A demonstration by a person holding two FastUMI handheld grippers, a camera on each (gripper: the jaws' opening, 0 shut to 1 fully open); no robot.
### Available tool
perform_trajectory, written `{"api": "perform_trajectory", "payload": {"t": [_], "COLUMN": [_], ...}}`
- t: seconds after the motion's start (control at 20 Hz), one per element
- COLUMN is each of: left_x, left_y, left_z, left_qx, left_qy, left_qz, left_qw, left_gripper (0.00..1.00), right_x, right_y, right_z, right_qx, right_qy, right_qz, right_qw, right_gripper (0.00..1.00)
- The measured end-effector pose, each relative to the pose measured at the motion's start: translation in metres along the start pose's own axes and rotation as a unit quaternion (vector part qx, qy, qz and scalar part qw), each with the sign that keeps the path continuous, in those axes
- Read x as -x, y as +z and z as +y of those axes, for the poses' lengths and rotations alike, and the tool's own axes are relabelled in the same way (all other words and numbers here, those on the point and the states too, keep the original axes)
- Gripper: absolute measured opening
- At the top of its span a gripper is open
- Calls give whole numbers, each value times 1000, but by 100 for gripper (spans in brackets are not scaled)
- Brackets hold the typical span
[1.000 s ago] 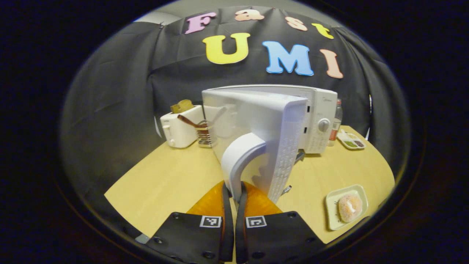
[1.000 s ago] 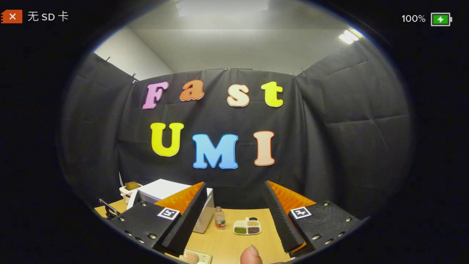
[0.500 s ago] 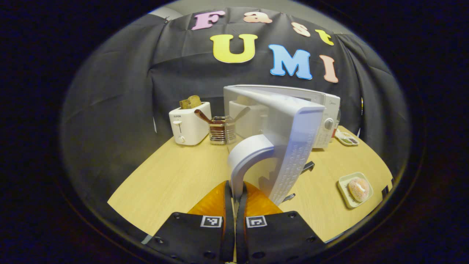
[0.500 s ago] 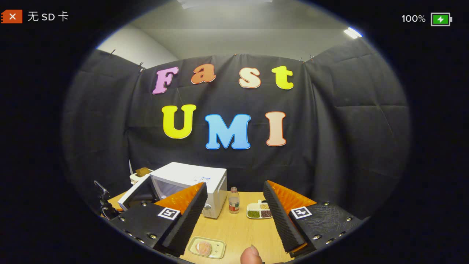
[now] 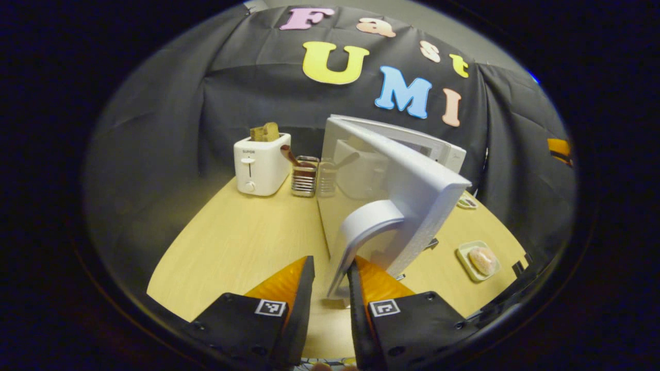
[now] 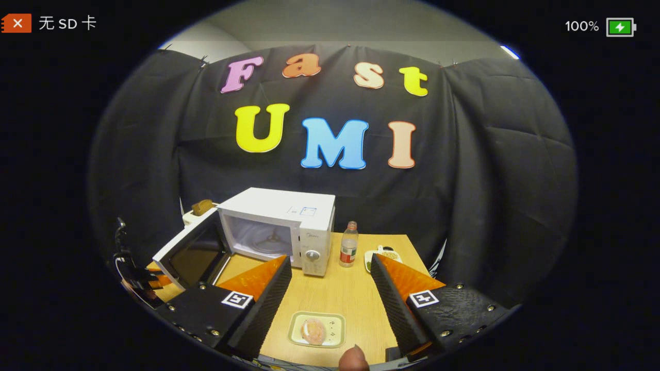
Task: Open the microwave oven with the left hand, put the food in, and close the microwave oven.
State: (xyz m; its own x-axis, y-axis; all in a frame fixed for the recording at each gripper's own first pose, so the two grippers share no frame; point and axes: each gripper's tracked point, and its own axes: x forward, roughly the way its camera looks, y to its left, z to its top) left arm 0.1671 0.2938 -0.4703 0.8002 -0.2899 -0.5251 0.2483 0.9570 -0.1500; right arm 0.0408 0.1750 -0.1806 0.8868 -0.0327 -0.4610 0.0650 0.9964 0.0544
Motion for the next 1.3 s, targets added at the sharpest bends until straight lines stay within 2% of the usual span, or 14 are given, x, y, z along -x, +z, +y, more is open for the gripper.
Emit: {"api": "perform_trajectory", "payload": {"t": [0.1, 0.2, 0.3, 0.35, 0.45, 0.55, 0.75, 0.9, 0.95, 1.0, 1.05, 1.2, 1.25, 1.3], "left_x": [27, 52, 75, 89, 118, 152, 214, 247, 257, 265, 273, 288, 287, 289], "left_y": [12, 18, 29, 35, 48, 68, 100, 113, 112, 111, 113, 111, 110, 111], "left_z": [2, 8, 7, 4, -4, -22, -79, -114, -123, -132, -143, -170, -176, -184], "left_qx": [-15, -27, -31, -32, -29, -14, 58, 89, 90, 91, 92, 98, 100, 101], "left_qy": [23, 62, 95, 112, 147, 175, 207, 239, 254, 268, 278, 302, 308, 311], "left_qz": [-25, -41, -56, -65, -78, -101, -136, -155, -153, -151, -150, -144, -138, -137], "left_qw": [999, 997, 993, 991, 986, 979, 967, 954, 951, 947, 944, 937, 936, 935], "left_gripper": [42, 60, 61, 75, 69, 75, 70, 70, 76, 70, 76, 76, 70, 76], "right_x": [-8, -14, -23, -27, -36, -48, -71, -89, -94, -102, -106, -114, -117, -118], "right_y": [-16, -35, -50, -59, -79, -105, -165, -201, -213, -226, -238, -269, -279, -288], "right_z": [5, 7, 11, 13, 19, 26, 37, 36, 37, 40, 42, 45, 42, 43], "right_qx": [6, -3, -6, 2, 23, 36, 47, 42, 38, 35, 38, 50, 52, 53], "right_qy": [4, 10, 16, 21, 39, 67, 119, 141, 149, 156, 162, 168, 163, 165], "right_qz": [16, 39, 59, 68, 88, 110, 174, 206, 218, 227, 239, 254, 259, 269], "right_qw": [1000, 999, 998, 997, 995, 991, 976, 967, 964, 961, 957, 951, 951, 948], "right_gripper": [95, 95, 95, 95, 95, 95, 95, 95, 95, 95, 95, 94, 95, 95]}}
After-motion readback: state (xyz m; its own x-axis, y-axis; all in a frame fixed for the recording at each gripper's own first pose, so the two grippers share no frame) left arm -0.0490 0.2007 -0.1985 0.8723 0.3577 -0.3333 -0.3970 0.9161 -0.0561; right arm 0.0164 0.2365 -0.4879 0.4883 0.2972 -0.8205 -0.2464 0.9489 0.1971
